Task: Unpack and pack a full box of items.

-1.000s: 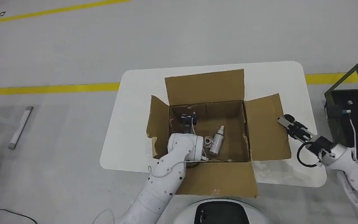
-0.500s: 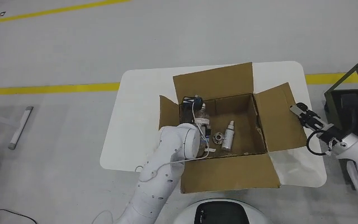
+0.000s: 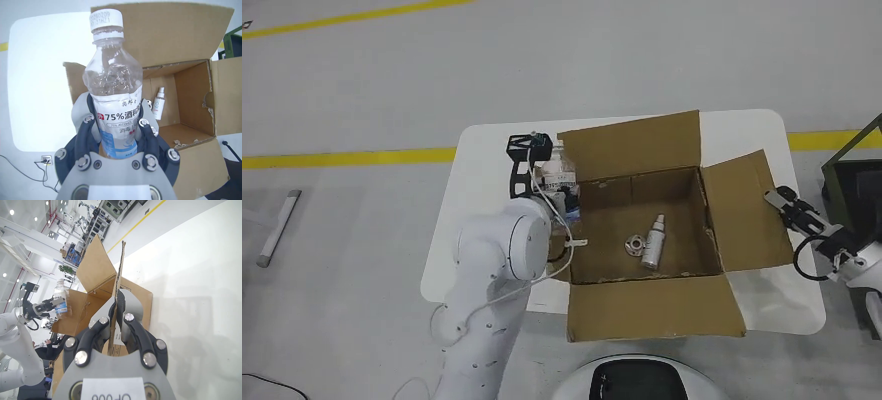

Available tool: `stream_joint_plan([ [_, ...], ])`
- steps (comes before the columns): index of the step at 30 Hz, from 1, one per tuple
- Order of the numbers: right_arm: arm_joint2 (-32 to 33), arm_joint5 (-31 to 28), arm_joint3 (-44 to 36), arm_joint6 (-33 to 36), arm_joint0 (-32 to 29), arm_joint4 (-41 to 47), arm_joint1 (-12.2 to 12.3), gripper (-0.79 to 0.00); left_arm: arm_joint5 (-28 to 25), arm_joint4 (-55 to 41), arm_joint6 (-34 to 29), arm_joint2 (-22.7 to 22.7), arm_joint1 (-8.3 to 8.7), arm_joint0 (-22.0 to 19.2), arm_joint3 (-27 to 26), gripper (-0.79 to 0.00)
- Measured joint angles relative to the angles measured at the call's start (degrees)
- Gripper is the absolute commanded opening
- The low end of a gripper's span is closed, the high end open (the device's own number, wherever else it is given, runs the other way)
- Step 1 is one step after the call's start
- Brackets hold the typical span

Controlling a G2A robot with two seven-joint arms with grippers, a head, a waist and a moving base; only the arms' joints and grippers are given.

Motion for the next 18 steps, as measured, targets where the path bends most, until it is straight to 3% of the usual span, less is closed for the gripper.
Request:
stream_joint_plan([
  [18, -0.2, 0.9, -1.9, -1.1, -1.9, -0.1, -0.1, -0.785, -9.5, 14.4, -3.7, -12.3, 2.08, 1.3, -1.9, -0.785],
])
